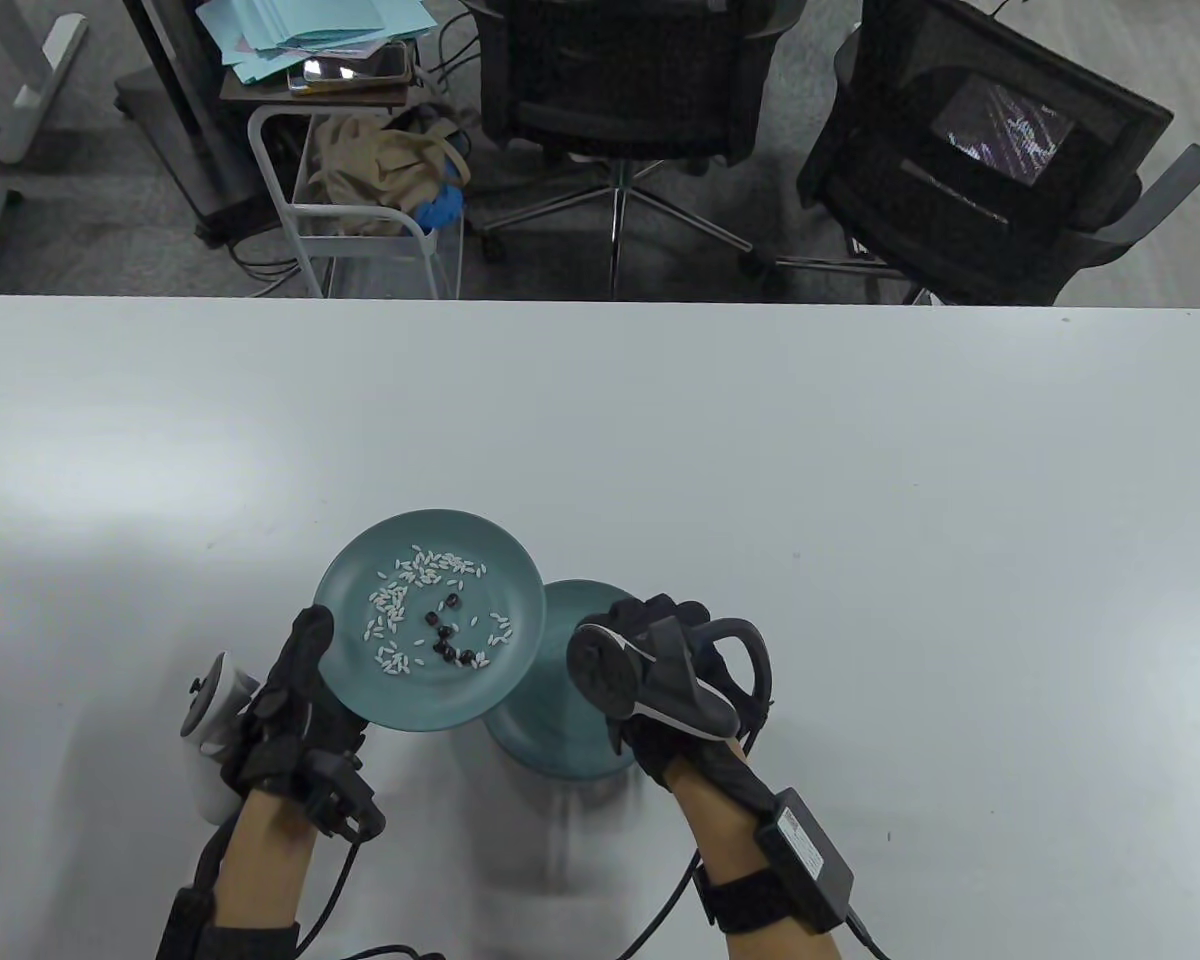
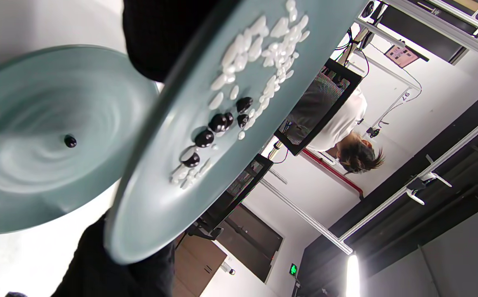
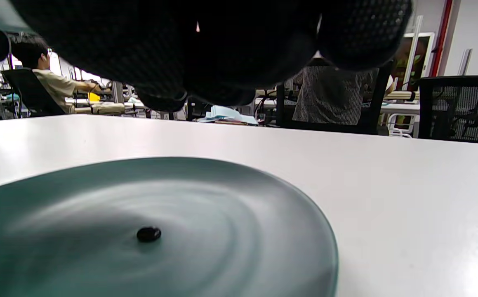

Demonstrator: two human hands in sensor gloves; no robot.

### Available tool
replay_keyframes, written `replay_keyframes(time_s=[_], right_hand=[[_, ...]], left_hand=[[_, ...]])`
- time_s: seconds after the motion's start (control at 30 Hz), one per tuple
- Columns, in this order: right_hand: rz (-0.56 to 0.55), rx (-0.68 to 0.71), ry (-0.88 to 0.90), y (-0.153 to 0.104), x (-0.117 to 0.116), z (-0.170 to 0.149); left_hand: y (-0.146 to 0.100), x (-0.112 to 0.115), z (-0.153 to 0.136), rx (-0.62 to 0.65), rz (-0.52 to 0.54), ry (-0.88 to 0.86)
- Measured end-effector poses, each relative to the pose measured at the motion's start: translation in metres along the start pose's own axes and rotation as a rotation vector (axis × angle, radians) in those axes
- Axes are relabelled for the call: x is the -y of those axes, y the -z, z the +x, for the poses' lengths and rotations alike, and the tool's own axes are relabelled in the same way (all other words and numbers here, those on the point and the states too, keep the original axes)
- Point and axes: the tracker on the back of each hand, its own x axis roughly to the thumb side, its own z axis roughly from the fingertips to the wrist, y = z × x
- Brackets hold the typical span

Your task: Pick coffee beans with hand pinch into plate

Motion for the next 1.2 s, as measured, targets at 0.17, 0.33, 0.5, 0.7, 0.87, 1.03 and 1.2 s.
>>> replay_keyframes(time_s=[0.17, 0.33, 0.5, 0.7, 0.87, 1.03, 1.2], right_hand=[[0.039, 0.018, 0.023, 0.001, -0.002, 0.002], [0.035, 0.021, 0.035, 0.001, -0.002, 0.001], [0.033, 0.02, 0.046, 0.0, -0.002, 0.001], [-0.022, 0.007, 0.06, 0.0, 0.003, -0.002], [-0.196, -0.071, 0.139, -0.004, 0.027, -0.006], [-0.425, -0.121, 0.14, -0.009, 0.062, 0.002], [-0.579, -0.055, 0.083, -0.015, 0.087, 0.028]], left_hand=[[0.0, -0.001, -0.001, -0.004, 0.001, 0.003], [0.001, -0.001, -0.001, -0.006, 0.002, 0.007], [0.001, -0.001, -0.002, -0.005, -0.002, 0.007], [0.002, -0.001, -0.002, -0.008, -0.006, 0.01], [0.002, 0.002, -0.006, -0.015, 0.001, 0.009], [0.003, 0.005, -0.008, -0.029, -0.01, 0.023], [0.004, 0.009, -0.011, -0.045, -0.016, 0.034]])
